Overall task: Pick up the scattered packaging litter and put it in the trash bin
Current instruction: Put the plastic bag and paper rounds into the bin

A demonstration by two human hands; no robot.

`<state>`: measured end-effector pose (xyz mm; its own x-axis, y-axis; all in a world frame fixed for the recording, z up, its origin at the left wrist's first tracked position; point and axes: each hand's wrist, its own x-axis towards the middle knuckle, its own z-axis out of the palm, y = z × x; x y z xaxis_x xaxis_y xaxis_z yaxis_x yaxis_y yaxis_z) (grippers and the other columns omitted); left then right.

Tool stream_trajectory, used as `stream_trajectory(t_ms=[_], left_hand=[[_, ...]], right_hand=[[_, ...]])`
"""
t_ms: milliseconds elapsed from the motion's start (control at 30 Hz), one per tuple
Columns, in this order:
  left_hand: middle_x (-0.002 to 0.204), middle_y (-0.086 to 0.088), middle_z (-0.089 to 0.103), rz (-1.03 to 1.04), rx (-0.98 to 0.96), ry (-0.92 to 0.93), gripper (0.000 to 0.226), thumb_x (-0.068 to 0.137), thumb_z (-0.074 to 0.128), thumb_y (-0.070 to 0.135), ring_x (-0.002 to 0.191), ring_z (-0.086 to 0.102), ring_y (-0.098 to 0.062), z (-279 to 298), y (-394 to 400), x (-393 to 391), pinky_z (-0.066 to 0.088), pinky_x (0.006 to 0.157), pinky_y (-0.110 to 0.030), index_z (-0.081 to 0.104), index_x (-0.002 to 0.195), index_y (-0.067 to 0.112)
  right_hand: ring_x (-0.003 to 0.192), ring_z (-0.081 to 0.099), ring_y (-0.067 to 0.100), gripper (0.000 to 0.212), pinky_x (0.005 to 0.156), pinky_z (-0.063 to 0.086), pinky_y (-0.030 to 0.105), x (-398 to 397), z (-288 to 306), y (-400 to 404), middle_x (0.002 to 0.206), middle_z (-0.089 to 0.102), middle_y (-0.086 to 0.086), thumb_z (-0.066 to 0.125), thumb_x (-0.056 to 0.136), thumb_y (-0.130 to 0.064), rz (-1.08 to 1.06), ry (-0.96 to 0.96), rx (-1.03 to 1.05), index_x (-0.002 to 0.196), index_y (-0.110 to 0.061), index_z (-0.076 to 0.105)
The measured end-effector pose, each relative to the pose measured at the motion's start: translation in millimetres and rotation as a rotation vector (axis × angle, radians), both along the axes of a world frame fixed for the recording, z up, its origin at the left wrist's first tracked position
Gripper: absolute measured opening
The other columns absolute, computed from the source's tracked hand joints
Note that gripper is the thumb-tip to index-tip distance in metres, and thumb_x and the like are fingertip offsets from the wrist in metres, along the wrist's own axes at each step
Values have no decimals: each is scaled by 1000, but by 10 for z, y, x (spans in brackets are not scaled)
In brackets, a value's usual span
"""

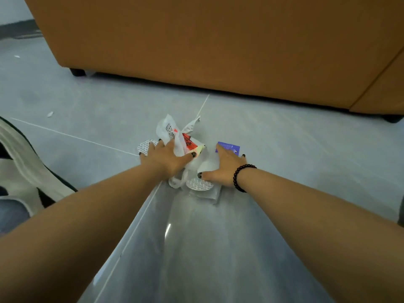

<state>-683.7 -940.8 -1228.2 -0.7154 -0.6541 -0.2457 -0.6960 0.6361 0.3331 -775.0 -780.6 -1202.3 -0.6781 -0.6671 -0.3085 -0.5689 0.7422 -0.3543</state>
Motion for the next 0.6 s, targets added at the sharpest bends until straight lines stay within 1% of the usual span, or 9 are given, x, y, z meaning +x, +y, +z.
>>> stream_trajectory(t_ms=[67, 133, 200, 300, 333, 400, 500, 567, 600], left_hand=[[144, -10, 44, -70, -4, 44, 102, 63, 27, 90, 131, 40, -34, 0, 94, 40, 33, 106, -55, 24, 145, 31], [136, -9, 50, -124, 18, 101, 87, 75, 35, 81, 124, 46, -31, 20, 280, 156, 38, 102, -51, 34, 140, 24], [138, -9, 48, -144, -21, 127, 76, 84, 38, 71, 127, 43, -29, -22, 496, 330, 36, 105, -49, 38, 140, 19], [152, -7, 34, -165, -89, 80, 70, 92, 30, 63, 143, 23, -27, -98, 873, 605, 21, 116, -47, 32, 146, 18], [155, -5, 30, -163, -103, 73, 68, 94, 29, 60, 146, 17, -25, -122, 991, 685, 17, 117, -45, 30, 147, 18], [156, -3, 26, -174, -101, 58, 65, 96, 26, 58, 147, 11, -22, -122, 1236, 818, 14, 119, -44, 30, 147, 19], [156, 0, 27, -217, -73, 46, 61, 97, 27, 55, 148, 11, -20, -50, 1576, 1009, 14, 119, -41, 32, 147, 20], [153, 2, 35, -225, -29, 73, 58, 96, 31, 55, 146, 18, -19, -21, 1754, 1128, 20, 118, -39, 39, 143, 22], [149, 3, 41, -217, -6, 97, 55, 95, 34, 55, 143, 26, -19, -19, 1831, 1188, 25, 115, -39, 44, 139, 24]], right_hand=[[137, 32, 22, 98, 118, 9, 45, 45, -19, 93, 148, 33, 1, 66, 74, -50, 34, -10, -27, 149, -23, 9], [130, 39, 22, 96, 118, 11, 45, 142, -28, 240, 143, 40, 1, 68, 73, -47, 30, -26, -61, 147, -24, 12], [129, 40, 23, 95, 117, 15, 45, 297, -48, 414, 142, 40, 1, 69, 73, -47, 10, -45, -68, 147, -24, 14], [138, 28, 22, 99, 117, 14, 46, 607, -51, 746, 151, 27, 0, 69, 74, -47, 2, -87, -30, 148, -26, 8], [140, 25, 22, 99, 117, 14, 46, 710, -63, 853, 153, 24, 0, 68, 74, -48, 13, -75, -25, 149, -25, 7], [142, 22, 21, 98, 117, 13, 46, 908, -59, 1066, 154, 22, 0, 67, 75, -48, 28, -62, -7, 149, -24, 7], [141, 22, 19, 96, 117, 12, 46, 1178, -42, 1371, 153, 23, -2, 68, 76, -47, 19, -67, 9, 149, -23, 9], [142, 20, 18, 95, 118, 9, 46, 1342, 10, 1569, 154, 23, -1, 68, 76, -45, 5, -82, 19, 148, -23, 10], [143, 18, 18, 95, 118, 7, 46, 1415, 27, 1658, 154, 22, -1, 68, 76, -44, 1, -87, 26, 148, -23, 10]])
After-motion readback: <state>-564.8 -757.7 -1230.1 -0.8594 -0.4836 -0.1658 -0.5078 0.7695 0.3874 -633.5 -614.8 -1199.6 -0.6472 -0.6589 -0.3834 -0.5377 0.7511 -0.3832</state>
